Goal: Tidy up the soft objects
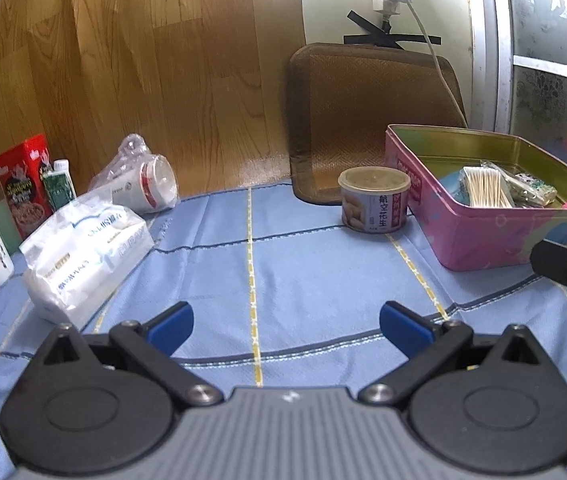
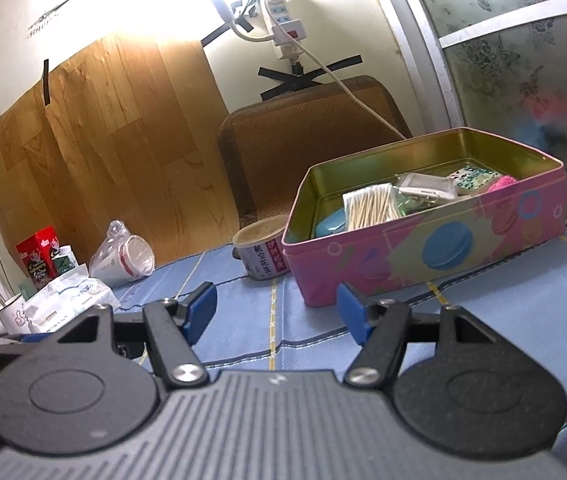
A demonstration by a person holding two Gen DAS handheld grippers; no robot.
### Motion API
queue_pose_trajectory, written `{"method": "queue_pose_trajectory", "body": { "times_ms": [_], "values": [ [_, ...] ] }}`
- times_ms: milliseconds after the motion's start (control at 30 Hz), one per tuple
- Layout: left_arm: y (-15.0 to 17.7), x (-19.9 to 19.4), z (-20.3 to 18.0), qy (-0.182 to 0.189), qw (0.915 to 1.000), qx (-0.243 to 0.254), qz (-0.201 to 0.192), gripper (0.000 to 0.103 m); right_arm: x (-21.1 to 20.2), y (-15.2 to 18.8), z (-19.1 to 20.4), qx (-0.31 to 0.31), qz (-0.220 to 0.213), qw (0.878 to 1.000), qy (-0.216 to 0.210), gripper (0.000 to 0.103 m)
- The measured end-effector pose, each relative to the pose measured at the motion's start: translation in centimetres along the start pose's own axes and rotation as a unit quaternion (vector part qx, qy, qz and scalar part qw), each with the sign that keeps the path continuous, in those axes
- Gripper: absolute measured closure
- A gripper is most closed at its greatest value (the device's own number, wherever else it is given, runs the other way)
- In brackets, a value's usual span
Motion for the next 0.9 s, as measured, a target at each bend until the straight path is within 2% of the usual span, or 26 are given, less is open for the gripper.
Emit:
{"method": "queue_pose_trajectory", "body": {
  "times_ms": [267,500,900],
  "values": [
    [-0.2,-0.8,-0.5,-0.008,0.9998,0.010,-0.016,0.000,0.1,0.1,-0.2,0.008,-0.001,1.000,0.003,0.032],
    [-0.2,-0.9,-0.7,-0.012,0.9998,0.014,-0.009,0.000,-0.1,0.2,-0.5,0.015,-0.004,1.000,0.007,0.031],
    [0.0,-1.0,-1.2,0.003,0.9998,0.020,0.003,0.000,-0.1,0.3,-0.5,0.019,-0.003,1.000,0.008,0.031]
  ]
}}
Point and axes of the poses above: each gripper's, at about its wrist camera, not at the fingertips, and x roughly the way its jaws point, z to its left, y to its underside, the point moved 4 cm from there along x, roughly the way its jaws point, and after that the axes turned 4 degrees about -y, right-handed, at the moved point
